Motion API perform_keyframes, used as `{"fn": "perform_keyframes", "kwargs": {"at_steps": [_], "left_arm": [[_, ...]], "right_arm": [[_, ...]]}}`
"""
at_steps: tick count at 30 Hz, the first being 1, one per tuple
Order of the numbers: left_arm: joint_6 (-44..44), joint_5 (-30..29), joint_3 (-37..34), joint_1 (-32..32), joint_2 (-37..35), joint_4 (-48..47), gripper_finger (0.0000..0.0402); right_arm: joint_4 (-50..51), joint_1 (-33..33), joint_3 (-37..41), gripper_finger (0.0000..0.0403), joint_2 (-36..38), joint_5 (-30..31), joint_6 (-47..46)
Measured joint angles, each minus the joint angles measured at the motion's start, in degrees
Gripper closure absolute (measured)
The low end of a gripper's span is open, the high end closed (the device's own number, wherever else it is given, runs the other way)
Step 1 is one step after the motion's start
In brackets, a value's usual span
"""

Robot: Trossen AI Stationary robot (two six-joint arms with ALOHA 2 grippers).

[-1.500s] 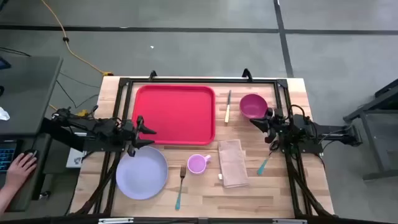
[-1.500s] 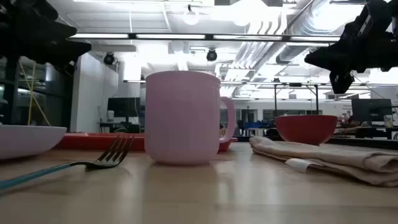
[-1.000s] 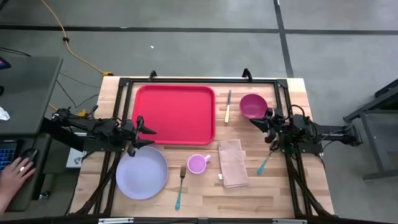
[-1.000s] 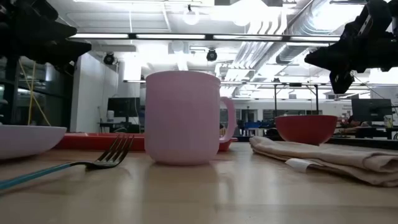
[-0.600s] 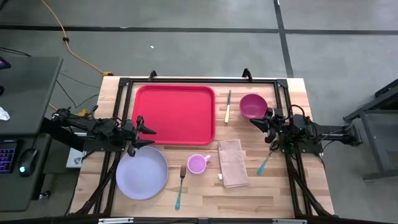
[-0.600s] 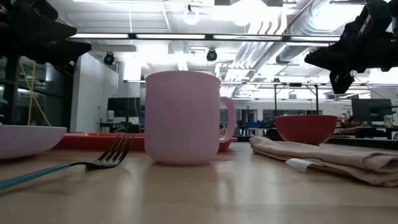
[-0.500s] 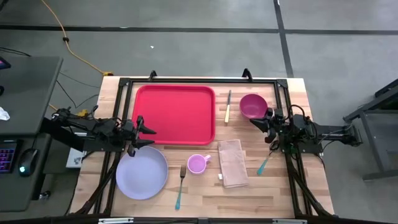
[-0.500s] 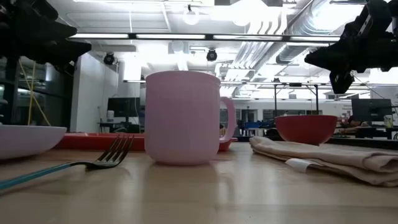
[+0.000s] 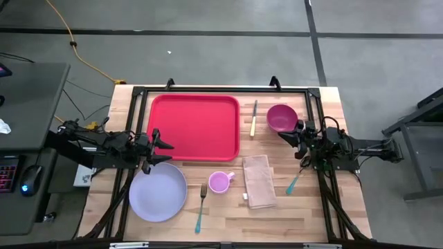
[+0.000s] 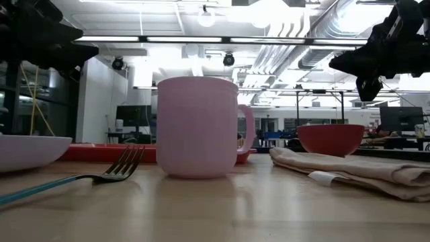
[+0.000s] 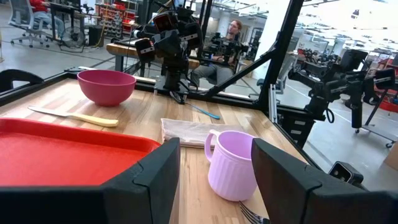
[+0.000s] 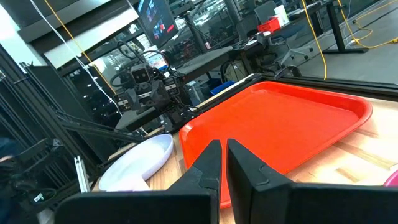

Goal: Set up tray

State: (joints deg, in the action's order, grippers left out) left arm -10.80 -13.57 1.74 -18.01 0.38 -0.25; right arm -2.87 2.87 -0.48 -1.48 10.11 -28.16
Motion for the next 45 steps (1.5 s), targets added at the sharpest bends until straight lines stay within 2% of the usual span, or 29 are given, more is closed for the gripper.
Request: {"fn": "perform_keyframes", "kwargs": {"at_steps": [23, 36, 45], "left_arm": [[-0.2, 0.0, 0.0, 0.0, 0.0, 0.2, 0.0174], [-21.1, 0.0, -0.2, 0.0, 0.0, 1.3, 0.0174], [-24.5, -0.2, -0.2, 0.0, 0.0, 10.7, 0.0174]], "right_arm": [[0.0, 0.0, 0.0, 0.0402, 0.0, 0.0, -0.1], [0.0, 0.0, 0.0, 0.0402, 0.0, 0.0, 0.0], [-2.2, 0.0, 0.0, 0.0402, 0.0, 0.2, -0.1]]}}
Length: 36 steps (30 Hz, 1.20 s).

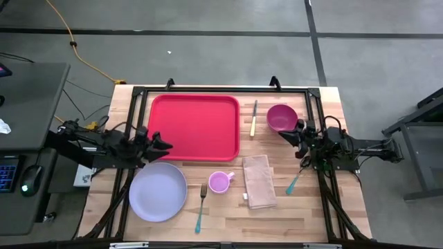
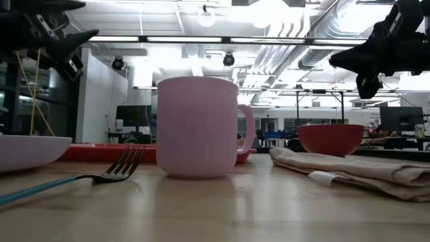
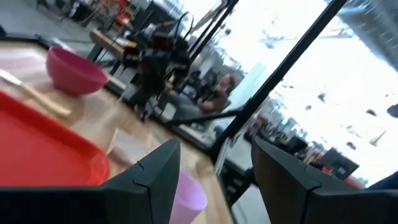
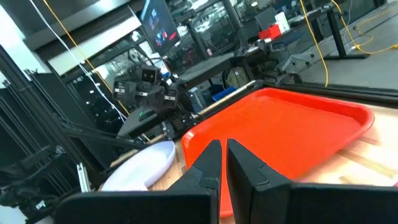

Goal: Set up tray
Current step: Put the pink mug on the red tray

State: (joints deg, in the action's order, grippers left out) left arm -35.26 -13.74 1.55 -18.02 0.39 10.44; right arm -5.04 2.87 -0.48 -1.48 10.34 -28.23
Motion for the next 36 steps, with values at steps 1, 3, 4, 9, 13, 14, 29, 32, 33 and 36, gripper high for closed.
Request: {"fn": "perform_keyframes", "kwargs": {"at_steps": [1, 3, 4, 9, 13, 14, 29, 32, 33, 36], "left_arm": [[0.0, -0.2, 0.0, 0.0, 0.0, 0.5, 0.0174], [0.0, -1.5, 0.1, 0.0, 0.0, 0.7, 0.0174], [0.0, -2.2, 0.1, 0.0, 0.0, 0.7, 0.0174], [-1.6, -7.9, 0.1, 0.0, 0.0, 1.2, 0.0174], [-7.0, -11.7, 0.1, 0.0, 0.1, 3.2, 0.0174], [-8.6, -12.0, 0.1, 0.0, 0.1, 3.7, 0.0174], [-8.2, -13.9, 11.7, 0.0, 12.5, 6.1, 0.0174], [-6.3, -13.6, 16.8, 0.0, 18.5, 5.2, 0.0174], [-5.5, -13.3, 18.5, 0.0, 20.4, 4.0, 0.0174], [-5.0, -12.9, 24.7, 0.0, 26.5, -2.2, 0.0174]], "right_arm": [[0.0, 0.0, 0.0, 0.0402, 0.0, 0.0, 0.0], [0.0, 0.0, 0.0, 0.0402, 0.0, -0.1, 0.0], [-0.1, 0.0, 0.0, 0.0402, 0.0, -0.1, 0.0], [-0.3, 0.0, 0.0, 0.0402, 0.0, -0.2, 0.0], [-0.4, 0.0, 0.0, 0.0402, 0.0, -0.2, 0.0], [-0.4, 0.0, 0.0, 0.0402, 0.0, -0.2, 0.0], [-0.4, 0.0, 0.0, 0.0402, 0.0, 5.3, 0.0], [-0.4, 0.0, 0.0, 0.0402, 0.0, 5.8, 0.0], [-0.4, 0.0, 0.0, 0.0402, 0.0, 5.9, 0.0], [-0.4, 0.0, 0.0, 0.0402, 0.0, 6.0, 0.0]]}}
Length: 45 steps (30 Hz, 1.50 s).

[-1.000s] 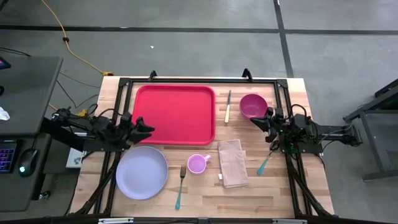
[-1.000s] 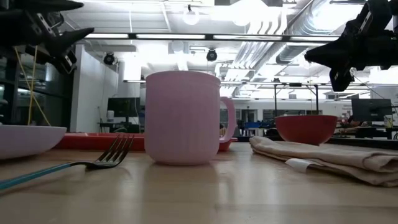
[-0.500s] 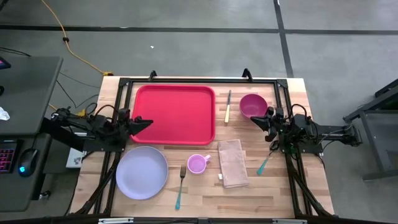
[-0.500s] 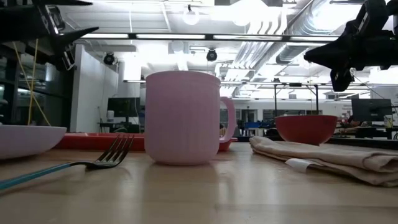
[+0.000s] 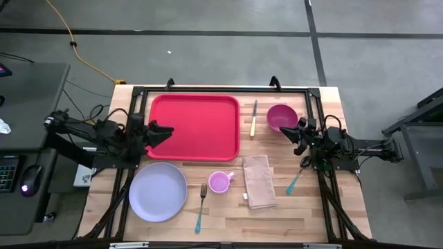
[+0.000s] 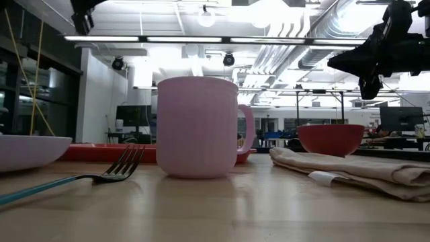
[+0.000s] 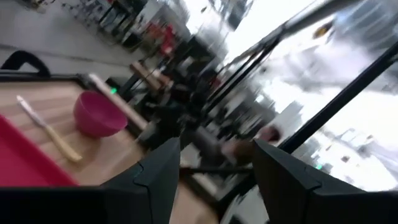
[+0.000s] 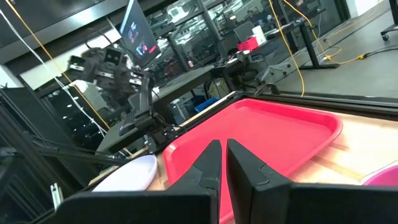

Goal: Set up tray
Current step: Put the pink mug on the red tray

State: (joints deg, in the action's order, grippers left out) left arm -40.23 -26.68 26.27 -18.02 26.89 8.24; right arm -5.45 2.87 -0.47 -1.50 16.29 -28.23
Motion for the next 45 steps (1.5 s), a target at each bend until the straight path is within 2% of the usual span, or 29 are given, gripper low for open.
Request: {"fn": "perform_keyframes", "kwargs": {"at_steps": [5, 10, 19, 33, 45], "left_arm": [[-0.7, 0.0, 10.5, 0.0, 9.7, -13.6, 0.0174], [-2.3, 0.2, 19.1, 0.0, 17.4, -22.3, 0.0174], [-9.4, 0.5, 29.4, 0.0, 26.7, -36.1, 0.0174], [-11.7, 5.1, 35.0, 0.0, 32.5, -39.3, 0.0174], [-18.4, 9.6, 36.9, 0.0, 34.8, -44.5, 0.0174]], "right_arm": [[0.0, 0.0, 0.0, 0.0402, 0.0, 0.0, 0.1], [0.0, 0.0, 0.0, 0.0402, 0.0, 0.1, 0.0], [0.0, 0.0, 0.0, 0.0402, 0.0, -0.1, 0.0], [0.4, 0.0, 0.0, 0.0402, 0.0, -0.1, 0.0], [1.6, 0.0, 0.0, 0.0402, 0.0, -0.3, 0.1]]}}
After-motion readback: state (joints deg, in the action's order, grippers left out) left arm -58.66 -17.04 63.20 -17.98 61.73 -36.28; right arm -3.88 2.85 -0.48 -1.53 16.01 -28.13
